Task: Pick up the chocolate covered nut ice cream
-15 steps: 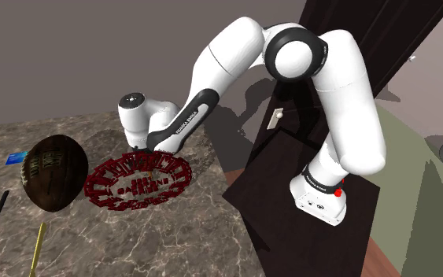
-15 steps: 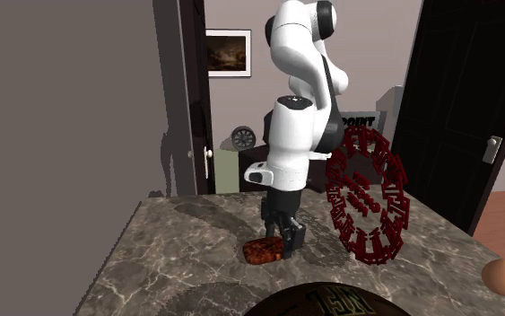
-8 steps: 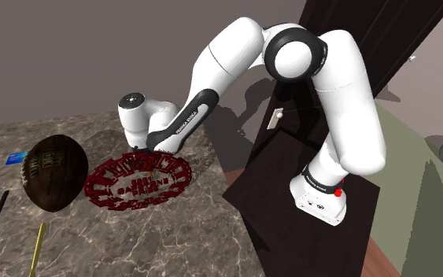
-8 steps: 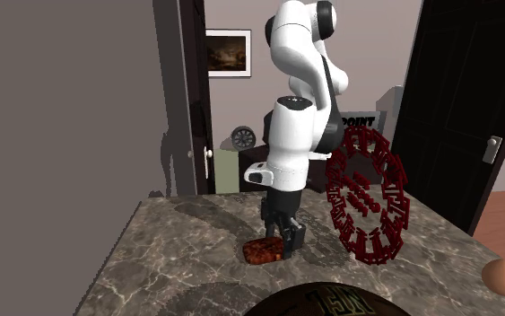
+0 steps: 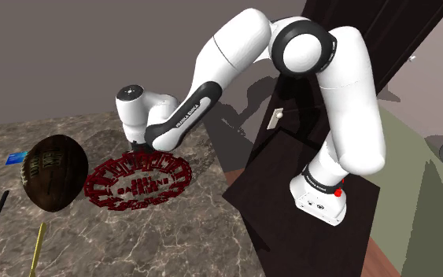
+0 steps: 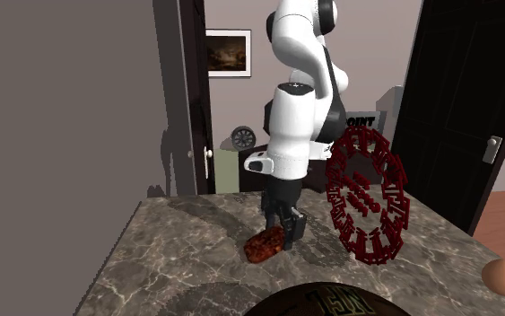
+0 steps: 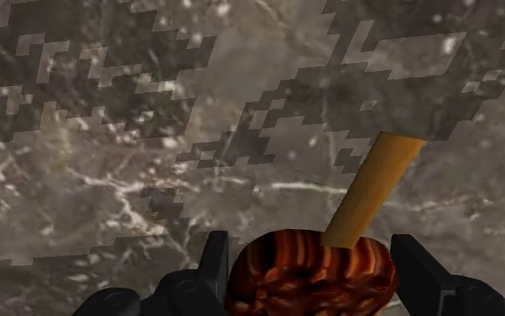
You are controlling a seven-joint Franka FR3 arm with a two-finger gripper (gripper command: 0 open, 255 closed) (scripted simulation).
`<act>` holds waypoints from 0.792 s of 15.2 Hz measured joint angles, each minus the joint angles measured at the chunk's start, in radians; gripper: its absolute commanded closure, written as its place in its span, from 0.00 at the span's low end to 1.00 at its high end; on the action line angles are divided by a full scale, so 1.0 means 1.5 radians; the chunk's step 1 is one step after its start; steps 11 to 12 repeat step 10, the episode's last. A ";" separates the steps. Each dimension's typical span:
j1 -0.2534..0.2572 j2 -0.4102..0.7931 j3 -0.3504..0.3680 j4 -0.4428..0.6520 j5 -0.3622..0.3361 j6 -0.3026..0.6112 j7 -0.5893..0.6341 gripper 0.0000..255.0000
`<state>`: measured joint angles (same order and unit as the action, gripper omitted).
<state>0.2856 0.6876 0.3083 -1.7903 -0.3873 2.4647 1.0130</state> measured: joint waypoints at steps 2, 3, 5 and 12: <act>-0.003 -0.013 0.005 -0.003 0.005 -0.010 -0.003 1.00; -0.003 -0.019 0.007 -0.003 0.008 -0.016 -0.004 1.00; -0.007 -0.032 0.012 -0.004 0.014 -0.027 -0.008 1.00; -0.015 -0.060 0.023 -0.004 0.027 -0.055 -0.018 1.00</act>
